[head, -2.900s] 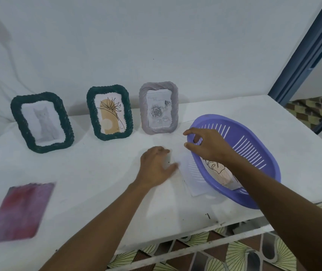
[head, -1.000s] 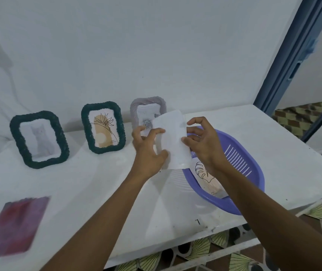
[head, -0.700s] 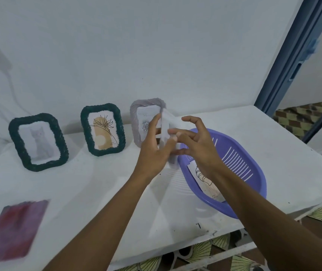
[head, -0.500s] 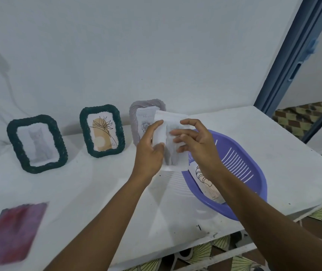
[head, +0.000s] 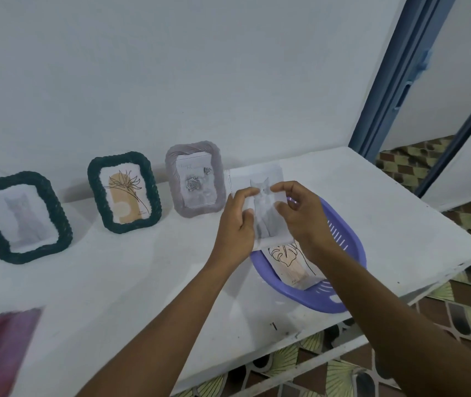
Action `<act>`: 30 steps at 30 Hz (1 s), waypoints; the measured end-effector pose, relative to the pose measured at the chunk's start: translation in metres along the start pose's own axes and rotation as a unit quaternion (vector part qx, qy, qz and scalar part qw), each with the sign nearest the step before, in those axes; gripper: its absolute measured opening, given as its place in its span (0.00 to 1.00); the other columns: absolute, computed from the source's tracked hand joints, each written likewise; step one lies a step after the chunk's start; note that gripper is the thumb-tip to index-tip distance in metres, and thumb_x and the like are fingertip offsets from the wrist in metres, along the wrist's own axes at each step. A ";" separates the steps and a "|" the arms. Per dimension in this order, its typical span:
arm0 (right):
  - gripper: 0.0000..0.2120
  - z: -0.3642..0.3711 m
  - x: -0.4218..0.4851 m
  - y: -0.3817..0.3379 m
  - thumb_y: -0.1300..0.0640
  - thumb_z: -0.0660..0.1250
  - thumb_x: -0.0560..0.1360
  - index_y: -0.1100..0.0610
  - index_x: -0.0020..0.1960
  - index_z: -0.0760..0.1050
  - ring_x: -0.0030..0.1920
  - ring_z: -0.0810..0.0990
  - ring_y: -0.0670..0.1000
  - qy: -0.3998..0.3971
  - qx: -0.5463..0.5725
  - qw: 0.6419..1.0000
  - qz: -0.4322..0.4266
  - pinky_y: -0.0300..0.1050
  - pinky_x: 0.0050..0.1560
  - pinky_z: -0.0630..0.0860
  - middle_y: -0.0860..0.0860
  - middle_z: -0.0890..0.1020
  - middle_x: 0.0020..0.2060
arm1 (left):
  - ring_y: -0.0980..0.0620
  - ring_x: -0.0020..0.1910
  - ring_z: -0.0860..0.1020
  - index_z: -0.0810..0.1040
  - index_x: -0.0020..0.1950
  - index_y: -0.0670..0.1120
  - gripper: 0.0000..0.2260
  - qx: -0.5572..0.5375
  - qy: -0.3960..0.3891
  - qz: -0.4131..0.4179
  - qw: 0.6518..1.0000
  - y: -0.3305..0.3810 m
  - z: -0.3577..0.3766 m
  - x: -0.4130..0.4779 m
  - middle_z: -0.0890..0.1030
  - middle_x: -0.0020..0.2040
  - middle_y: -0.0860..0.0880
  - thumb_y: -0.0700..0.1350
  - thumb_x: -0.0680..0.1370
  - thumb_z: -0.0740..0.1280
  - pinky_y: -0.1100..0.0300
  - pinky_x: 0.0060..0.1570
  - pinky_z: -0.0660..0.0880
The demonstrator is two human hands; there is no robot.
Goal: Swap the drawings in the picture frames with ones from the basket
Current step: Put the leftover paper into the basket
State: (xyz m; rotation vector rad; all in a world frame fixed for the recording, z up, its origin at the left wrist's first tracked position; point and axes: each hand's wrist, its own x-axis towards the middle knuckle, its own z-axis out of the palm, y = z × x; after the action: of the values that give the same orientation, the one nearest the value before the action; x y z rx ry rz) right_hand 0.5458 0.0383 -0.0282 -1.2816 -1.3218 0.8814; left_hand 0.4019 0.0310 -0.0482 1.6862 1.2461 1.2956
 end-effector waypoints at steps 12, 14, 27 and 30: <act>0.14 -0.054 0.012 0.050 0.67 0.65 0.73 0.51 0.51 0.79 0.45 0.75 0.48 -0.089 -0.310 0.943 0.087 0.35 0.37 0.67 0.49 0.78 0.48 | 0.44 0.73 0.60 0.74 0.67 0.54 0.16 0.133 -0.032 -0.113 0.984 -0.040 0.014 -0.017 0.61 0.75 0.44 0.45 0.79 0.64 0.51 0.69 0.64; 0.12 -0.052 0.013 0.056 0.66 0.66 0.73 0.53 0.54 0.79 0.47 0.76 0.50 -0.116 -0.349 0.925 0.094 0.35 0.38 0.67 0.50 0.77 0.48 | 0.45 0.69 0.69 0.74 0.67 0.51 0.16 0.113 -0.031 -0.109 0.987 -0.042 0.012 -0.017 0.71 0.70 0.45 0.44 0.79 0.64 0.52 0.67 0.67; 0.16 -0.037 0.008 0.069 0.55 0.72 0.72 0.52 0.59 0.76 0.49 0.78 0.51 -0.167 -0.494 0.853 0.030 0.37 0.49 0.70 0.51 0.80 0.56 | 0.46 0.70 0.63 0.71 0.71 0.49 0.18 0.172 -0.026 -0.095 0.980 -0.040 0.001 -0.019 0.72 0.69 0.47 0.46 0.80 0.62 0.44 0.69 0.63; 0.18 -0.036 0.008 0.068 0.55 0.72 0.72 0.53 0.61 0.75 0.52 0.78 0.52 -0.176 -0.499 0.848 0.031 0.38 0.50 0.70 0.51 0.79 0.58 | 0.46 0.70 0.63 0.70 0.71 0.49 0.18 0.170 -0.031 -0.098 0.980 -0.041 0.001 -0.018 0.72 0.69 0.47 0.46 0.81 0.61 0.45 0.70 0.63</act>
State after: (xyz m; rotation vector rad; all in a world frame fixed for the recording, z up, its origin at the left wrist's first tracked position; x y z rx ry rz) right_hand 0.5961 0.0514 -0.0856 -2.0094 -2.1901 0.4433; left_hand 0.3898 0.0274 -0.0911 1.7647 1.6216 0.9451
